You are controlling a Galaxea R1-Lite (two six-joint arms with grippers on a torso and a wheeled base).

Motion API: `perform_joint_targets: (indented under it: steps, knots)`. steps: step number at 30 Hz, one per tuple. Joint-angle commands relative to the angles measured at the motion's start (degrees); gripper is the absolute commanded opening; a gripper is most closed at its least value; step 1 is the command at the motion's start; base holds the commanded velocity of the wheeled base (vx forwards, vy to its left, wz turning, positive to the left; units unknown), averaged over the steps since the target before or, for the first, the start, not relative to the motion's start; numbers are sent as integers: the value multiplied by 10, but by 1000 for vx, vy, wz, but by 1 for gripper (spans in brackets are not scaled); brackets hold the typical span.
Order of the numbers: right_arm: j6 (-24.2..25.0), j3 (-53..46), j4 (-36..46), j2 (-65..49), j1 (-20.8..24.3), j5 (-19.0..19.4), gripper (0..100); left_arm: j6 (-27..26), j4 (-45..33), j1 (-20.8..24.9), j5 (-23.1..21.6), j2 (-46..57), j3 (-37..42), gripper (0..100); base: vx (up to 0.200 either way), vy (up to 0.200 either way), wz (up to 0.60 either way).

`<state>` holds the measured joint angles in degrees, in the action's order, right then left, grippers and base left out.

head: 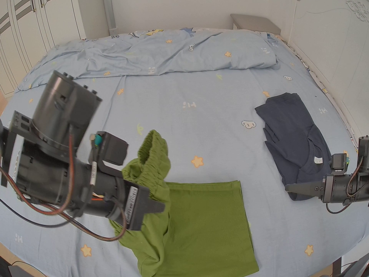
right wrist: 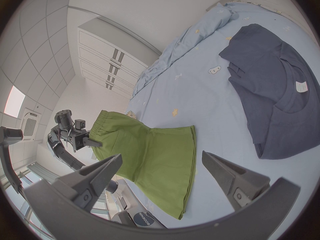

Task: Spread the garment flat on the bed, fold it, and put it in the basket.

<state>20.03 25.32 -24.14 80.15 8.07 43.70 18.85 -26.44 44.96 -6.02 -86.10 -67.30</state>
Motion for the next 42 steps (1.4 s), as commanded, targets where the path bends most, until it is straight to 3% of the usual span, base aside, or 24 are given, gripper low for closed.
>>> perform_joint_targets:
  steps: [1, 14, 15, 19, 24, 29, 33, 35, 42]
  knots:
    - [-2, -1, -1, 3, 1, 0, 100, 27, 20, 48, 16, -55, 3, 0, 0, 0, 0]
    - [-3, -3, -5, 12, 1, -8, 100, 49, 59, 70, 16, -111, 2, 0, 0, 0, 0]
    - [-3, -3, -5, 12, 2, -11, 100, 52, 66, 71, 16, -115, 2, 100, 0, 0, 0]
    - [-3, -4, -5, 12, 8, -13, 100, 76, 96, 87, 16, -132, 1, 100, 0, 0, 0]
    - [-3, -4, -5, 12, 8, -13, 100, 146, 179, 109, 16, -157, 2, 100, 0, 0, 0]
    - [-3, -4, -5, 12, 18, -13, 100, 195, 217, 102, 16, -166, 2, 100, 0, 0, 0]
    - [-3, -4, -1, 11, 48, -13, 100, 205, 212, 45, 7, -159, 19, 100, 0, 0, 0]
    - [-3, 1, 1, 12, 101, -14, 100, 203, 220, -24, -9, -141, 67, 100, 0, 0, 0]
    - [-4, 44, 1, 111, 218, -17, 100, 182, 240, -193, -158, -117, 192, 100, 0, 0, 0]
